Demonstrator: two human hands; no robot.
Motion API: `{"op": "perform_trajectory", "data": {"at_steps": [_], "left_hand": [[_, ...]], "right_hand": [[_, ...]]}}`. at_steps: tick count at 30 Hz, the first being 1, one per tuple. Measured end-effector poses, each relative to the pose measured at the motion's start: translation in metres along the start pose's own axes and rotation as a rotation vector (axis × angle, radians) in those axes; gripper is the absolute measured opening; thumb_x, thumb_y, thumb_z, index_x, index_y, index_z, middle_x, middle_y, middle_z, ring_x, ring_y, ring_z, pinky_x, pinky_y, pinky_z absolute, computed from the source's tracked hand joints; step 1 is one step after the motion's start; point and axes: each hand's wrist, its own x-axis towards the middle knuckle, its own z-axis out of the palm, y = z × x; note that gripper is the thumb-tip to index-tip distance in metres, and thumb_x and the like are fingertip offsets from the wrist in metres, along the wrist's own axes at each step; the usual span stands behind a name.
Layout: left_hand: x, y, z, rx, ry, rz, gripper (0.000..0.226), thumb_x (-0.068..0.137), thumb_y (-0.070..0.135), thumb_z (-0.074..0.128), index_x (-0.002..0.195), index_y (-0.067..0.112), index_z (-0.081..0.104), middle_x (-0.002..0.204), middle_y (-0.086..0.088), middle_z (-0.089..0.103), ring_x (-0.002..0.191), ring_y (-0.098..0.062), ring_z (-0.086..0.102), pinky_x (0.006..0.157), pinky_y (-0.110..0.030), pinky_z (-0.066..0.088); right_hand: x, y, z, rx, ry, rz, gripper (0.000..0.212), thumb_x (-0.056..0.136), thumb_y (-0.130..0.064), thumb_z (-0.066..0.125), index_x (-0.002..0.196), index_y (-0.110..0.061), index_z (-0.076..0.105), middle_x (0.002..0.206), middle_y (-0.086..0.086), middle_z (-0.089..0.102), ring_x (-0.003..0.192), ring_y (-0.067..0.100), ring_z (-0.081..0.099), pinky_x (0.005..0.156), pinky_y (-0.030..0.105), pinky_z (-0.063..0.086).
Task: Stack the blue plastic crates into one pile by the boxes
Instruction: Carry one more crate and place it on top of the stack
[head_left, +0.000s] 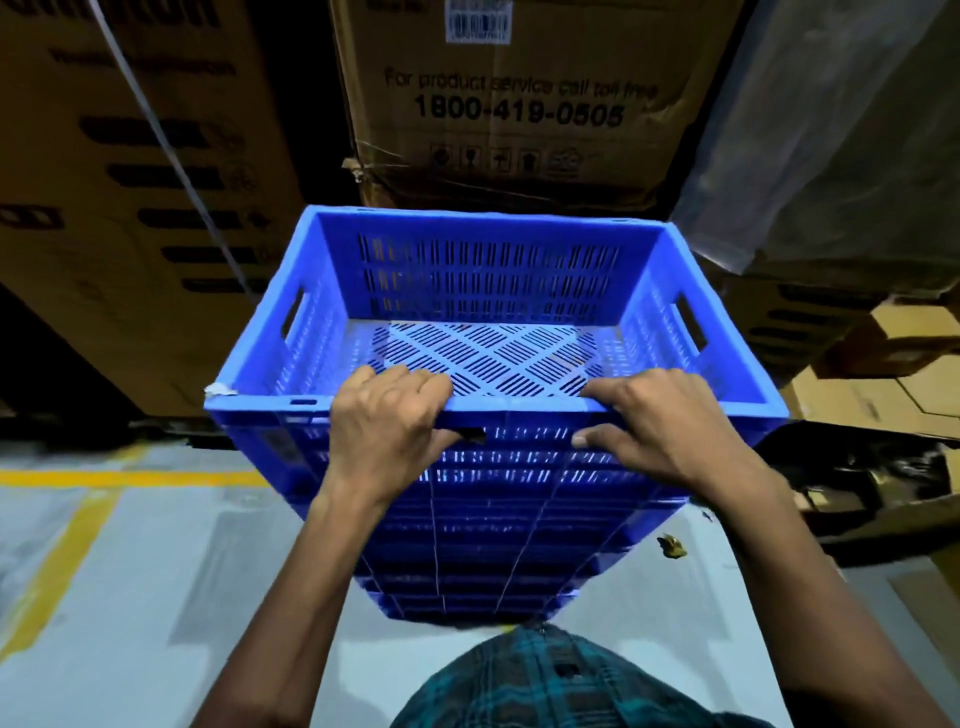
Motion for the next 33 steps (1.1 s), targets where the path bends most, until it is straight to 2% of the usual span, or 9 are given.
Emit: {"op": "perform_trajectory", "data": {"at_steps": [7,10,13,15,17,20,23,28,33], "left_hand": [[-0.013,0.002,-0.009,-0.009,0.022,0.013,0.063,0.075,0.078,0.059,0.063,0.02,0.038,0.053,0.001,0.047,0.049,-0.022,0.043,0.054,-0.028,0.02],[-0.018,0.002,-0.011,-0.018,0.02,0.013,0.059,0.074,0.07,0.066,0.063,0.02,0.039,0.053,0.0,0.048,0.05,-0.023,0.045,0.055,-0.028,0.022],[-0.015,-0.005,-0.013,-0.049,0.003,0.028,0.062,0.082,0.075,0.048,0.062,0.017,0.043,0.055,-0.003,0.051,0.051,-0.026,0.05,0.054,-0.028,0.025],[-0.007,-0.009,-0.014,-0.06,-0.024,0.02,0.066,0.08,0.08,0.04,0.061,0.017,0.04,0.054,-0.003,0.051,0.049,-0.026,0.051,0.054,-0.026,0.023],[0.0,-0.013,-0.013,-0.044,-0.058,0.019,0.063,0.073,0.08,0.047,0.061,0.019,0.034,0.052,-0.003,0.049,0.048,-0.026,0.05,0.055,-0.026,0.021],[0.002,-0.01,-0.014,-0.015,-0.095,0.003,0.063,0.067,0.077,0.057,0.06,0.018,0.035,0.051,-0.003,0.048,0.048,-0.026,0.05,0.055,-0.026,0.021],[-0.006,-0.006,-0.016,0.0,-0.105,-0.017,0.061,0.069,0.076,0.052,0.061,0.017,0.04,0.053,-0.003,0.049,0.051,-0.028,0.052,0.057,-0.028,0.023],[-0.017,0.009,-0.019,0.081,-0.178,-0.178,0.054,0.075,0.068,0.054,0.086,0.016,0.061,0.078,-0.005,0.062,0.075,-0.03,0.058,0.069,-0.038,0.029],[-0.029,0.034,-0.021,0.12,-0.216,-0.288,0.06,0.074,0.054,0.072,0.117,0.017,0.054,0.114,-0.007,0.057,0.106,-0.033,0.051,0.101,-0.044,0.028]], "right_hand": [[-0.018,-0.009,0.014,0.058,0.071,0.04,0.044,0.082,-0.063,0.066,0.111,-0.031,0.064,0.077,0.003,0.072,0.081,0.036,0.066,0.059,0.034,0.041],[-0.027,-0.014,0.016,0.08,0.147,0.008,0.045,0.082,-0.06,0.069,0.112,-0.027,0.068,0.081,0.001,0.076,0.077,0.034,0.069,0.055,0.032,0.037],[-0.023,-0.016,0.017,0.044,0.232,-0.003,0.044,0.081,-0.06,0.07,0.107,-0.025,0.07,0.076,0.002,0.075,0.07,0.036,0.069,0.052,0.029,0.03],[-0.015,-0.018,0.017,-0.004,0.175,0.015,0.044,0.084,-0.065,0.062,0.103,-0.026,0.065,0.079,0.002,0.073,0.074,0.036,0.067,0.05,0.029,0.023],[-0.007,-0.019,0.019,-0.053,0.156,0.015,0.047,0.086,-0.069,0.055,0.096,-0.023,0.06,0.078,0.002,0.07,0.074,0.036,0.066,0.047,0.029,0.018],[-0.007,-0.015,0.022,-0.088,0.237,-0.02,0.046,0.081,-0.067,0.064,0.089,-0.022,0.063,0.066,0.001,0.067,0.061,0.033,0.065,0.047,0.025,0.014],[-0.015,-0.018,0.028,-0.086,0.291,-0.016,0.044,0.074,-0.063,0.074,0.081,-0.021,0.062,0.058,-0.004,0.061,0.05,0.029,0.061,0.048,0.021,0.01],[-0.018,-0.016,0.034,-0.047,0.348,-0.058,0.044,0.083,-0.064,0.064,0.085,-0.021,0.057,0.068,-0.003,0.063,0.059,0.028,0.063,0.047,0.024,0.018],[-0.02,-0.011,0.041,-0.046,0.413,-0.079,0.054,0.09,-0.071,0.042,0.083,-0.02,0.056,0.062,-0.001,0.053,0.053,0.026,0.05,0.048,0.025,0.018]]}}
